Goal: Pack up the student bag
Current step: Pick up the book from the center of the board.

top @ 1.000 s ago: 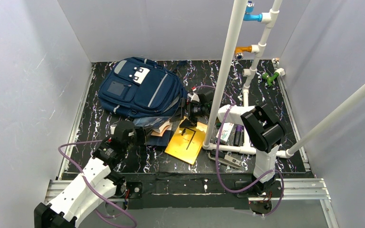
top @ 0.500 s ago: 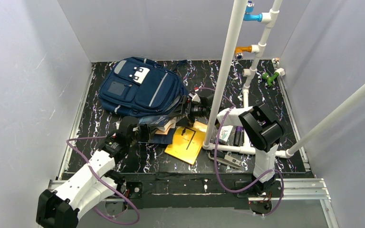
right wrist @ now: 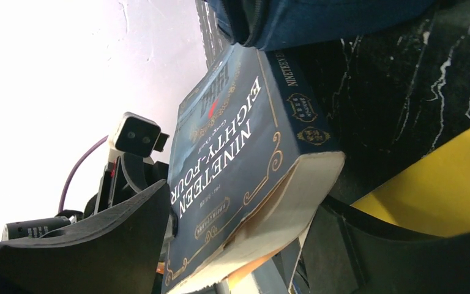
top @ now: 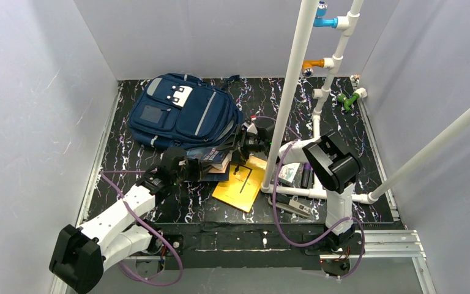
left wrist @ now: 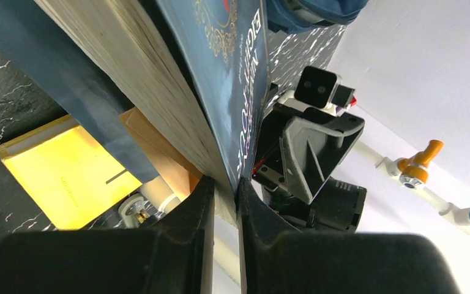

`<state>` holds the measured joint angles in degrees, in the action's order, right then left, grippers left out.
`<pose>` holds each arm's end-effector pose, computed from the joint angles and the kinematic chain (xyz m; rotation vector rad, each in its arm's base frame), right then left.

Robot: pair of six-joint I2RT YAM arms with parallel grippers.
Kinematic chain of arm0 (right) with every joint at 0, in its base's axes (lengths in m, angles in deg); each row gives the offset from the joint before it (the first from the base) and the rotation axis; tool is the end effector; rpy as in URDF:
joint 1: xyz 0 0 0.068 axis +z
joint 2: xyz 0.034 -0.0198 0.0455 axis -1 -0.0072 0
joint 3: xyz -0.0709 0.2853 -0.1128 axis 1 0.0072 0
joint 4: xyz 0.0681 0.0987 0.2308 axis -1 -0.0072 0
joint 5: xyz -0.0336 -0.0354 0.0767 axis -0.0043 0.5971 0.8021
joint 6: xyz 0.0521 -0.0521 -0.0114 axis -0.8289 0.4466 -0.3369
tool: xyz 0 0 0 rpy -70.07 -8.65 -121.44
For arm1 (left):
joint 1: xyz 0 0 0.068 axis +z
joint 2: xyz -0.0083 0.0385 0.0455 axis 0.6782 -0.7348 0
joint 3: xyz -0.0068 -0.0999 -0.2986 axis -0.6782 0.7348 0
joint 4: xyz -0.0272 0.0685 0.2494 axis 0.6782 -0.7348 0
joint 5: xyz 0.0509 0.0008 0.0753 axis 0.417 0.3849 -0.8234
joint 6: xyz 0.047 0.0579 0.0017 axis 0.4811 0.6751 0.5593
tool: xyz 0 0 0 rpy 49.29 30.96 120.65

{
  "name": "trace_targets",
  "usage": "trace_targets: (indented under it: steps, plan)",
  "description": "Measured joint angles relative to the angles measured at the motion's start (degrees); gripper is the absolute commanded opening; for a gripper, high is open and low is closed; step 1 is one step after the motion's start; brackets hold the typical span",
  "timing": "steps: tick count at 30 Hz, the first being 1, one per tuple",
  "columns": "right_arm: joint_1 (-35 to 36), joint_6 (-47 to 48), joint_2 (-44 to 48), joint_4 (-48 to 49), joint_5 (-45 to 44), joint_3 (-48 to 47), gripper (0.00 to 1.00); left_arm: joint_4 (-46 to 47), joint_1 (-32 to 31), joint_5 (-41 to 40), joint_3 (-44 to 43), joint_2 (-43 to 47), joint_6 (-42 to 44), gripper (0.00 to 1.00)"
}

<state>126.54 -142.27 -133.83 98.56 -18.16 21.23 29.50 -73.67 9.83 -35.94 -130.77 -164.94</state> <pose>0.3281 0.2945 0.1880 0.2248 2.3604 1.7797 0.1758 -0.1056 0.2463 -1.5073 1.9423 -1.3037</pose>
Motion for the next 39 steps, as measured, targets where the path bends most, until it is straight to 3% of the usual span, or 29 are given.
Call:
trace_targets:
  steps: [4, 5, 10, 13, 15, 19, 23, 30, 34, 39]
  plan:
    - [0.4, -2.3, -1.2, 2.2, -0.2, 1.3, 0.66, 0.6, -0.5, 1.4, 0.1, -1.0, 0.8, 0.00]
    - [0.6, -2.8, -1.4, 2.8, -0.3, 1.7, 0.61, 0.8, -0.7, 1.6, 0.3, -0.9, 0.9, 0.05]
    - [1.2, -5.5, -2.1, 6.4, -1.0, 3.7, 0.31, 1.7, -1.3, 3.8, 2.3, -0.6, 2.6, 0.47]
    - [1.3, -6.6, -2.5, 8.4, -1.4, 4.5, 0.16, -0.7, -1.6, 5.3, 2.1, 0.9, 5.6, 0.65]
    - [1.4, -7.2, -2.5, 9.3, -1.7, 5.5, 0.12, -4.5, -1.8, 5.2, 1.3, 3.2, 7.5, 0.74]
    - [1.3, -7.3, -2.4, 11.3, -1.6, 7.4, 0.01, -12.9, -1.8, 2.6, -2.4, 8.1, 12.5, 0.76]
    - [0.0, -4.4, -0.7, 9.6, -0.5, 9.2, 0.01, -19.1, -1.8, -0.7, -8.6, 9.8, 20.5, 0.74]
    - [-5.7, 11.9, 12.2, -11.5, 0.0, 9.3, 0.01, -25.9, -1.8, -9.2, -20.0, 6.3, 39.3, 0.71]
    - [-9.4, 21.3, 18.6, -24.0, -0.8, 8.9, 0.01, -24.8, -1.7, -13.5, -26.1, 0.7, 53.2, 0.72]
    - [-13.6, 29.1, 21.7, -35.8, -3.1, 6.4, 0.01, -22.8, -1.2, -14.8, -37.7, -14.6, 66.4, 0.76]
